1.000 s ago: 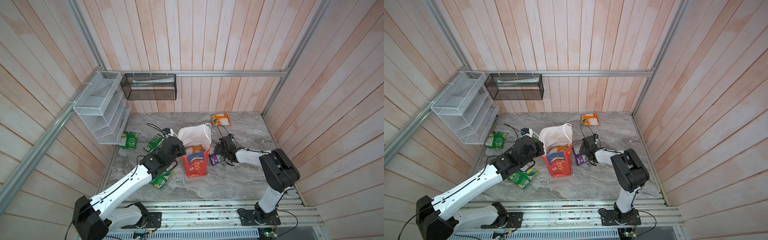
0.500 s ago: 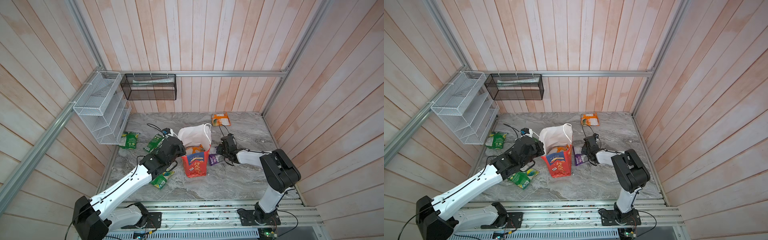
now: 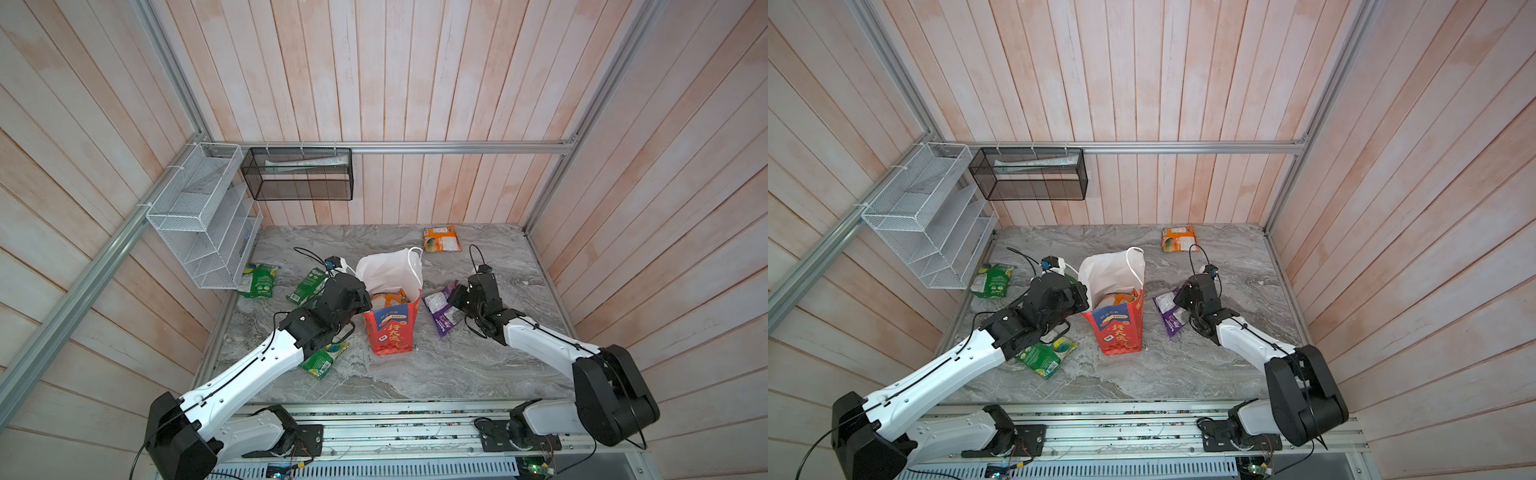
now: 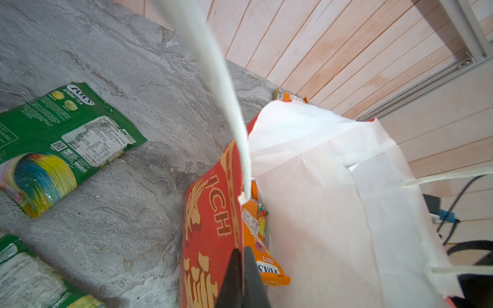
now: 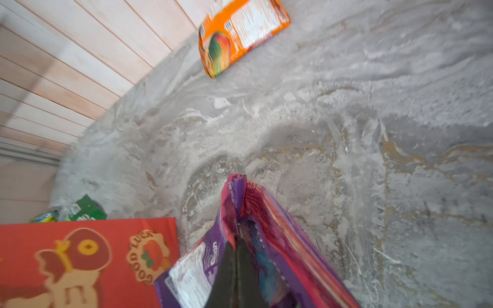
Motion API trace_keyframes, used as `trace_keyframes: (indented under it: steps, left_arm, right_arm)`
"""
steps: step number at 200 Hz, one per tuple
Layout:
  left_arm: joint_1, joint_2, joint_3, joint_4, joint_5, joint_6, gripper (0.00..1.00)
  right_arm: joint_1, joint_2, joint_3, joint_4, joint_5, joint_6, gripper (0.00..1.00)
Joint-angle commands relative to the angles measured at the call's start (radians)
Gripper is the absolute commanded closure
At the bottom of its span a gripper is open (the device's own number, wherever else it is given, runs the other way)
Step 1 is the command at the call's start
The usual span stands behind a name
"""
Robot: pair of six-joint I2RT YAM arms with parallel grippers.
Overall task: Place the snacks into the paper bag
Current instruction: 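Close the right gripper on the purple packet and lift it, then carry the purple packet with the right gripper over the bag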
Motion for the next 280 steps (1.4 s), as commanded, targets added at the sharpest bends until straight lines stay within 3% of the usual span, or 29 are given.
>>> trace_keyframes:
  steps: [1,46,114,151,201,280]
  left_arm:
    - [-0.004,0.003,0.002,0.008,-0.012,0.016,1.0]
    - [-0.004,0.008,0.004,0.008,-0.01,0.019,1.0]
    - [-0.003,0.014,0.006,0.011,-0.007,0.024,1.0]
    - [-0.004,0.01,0.007,0.021,0.016,0.031,1.0]
    - [-0.004,0.003,-0.002,0.051,0.041,0.05,1.0]
    - [-0.004,0.009,-0.002,0.047,0.036,0.045,1.0]
  right_arm:
    - [-0.001,-0.089,0.031,-0.03,0.026,0.009,1.0]
    - [-0.001,-0.257,0.083,-0.103,0.044,-0.01,1.0]
    - [0.009,-0.335,0.26,-0.192,0.003,-0.042,1.0]
    - [0.085,-0.336,0.421,-0.262,0.035,-0.071,1.0]
    - [0.24,-0.25,0.66,-0.329,0.13,-0.14,1.0]
    - [0.485,0.002,0.881,-0.323,0.262,-0.261,1.0]
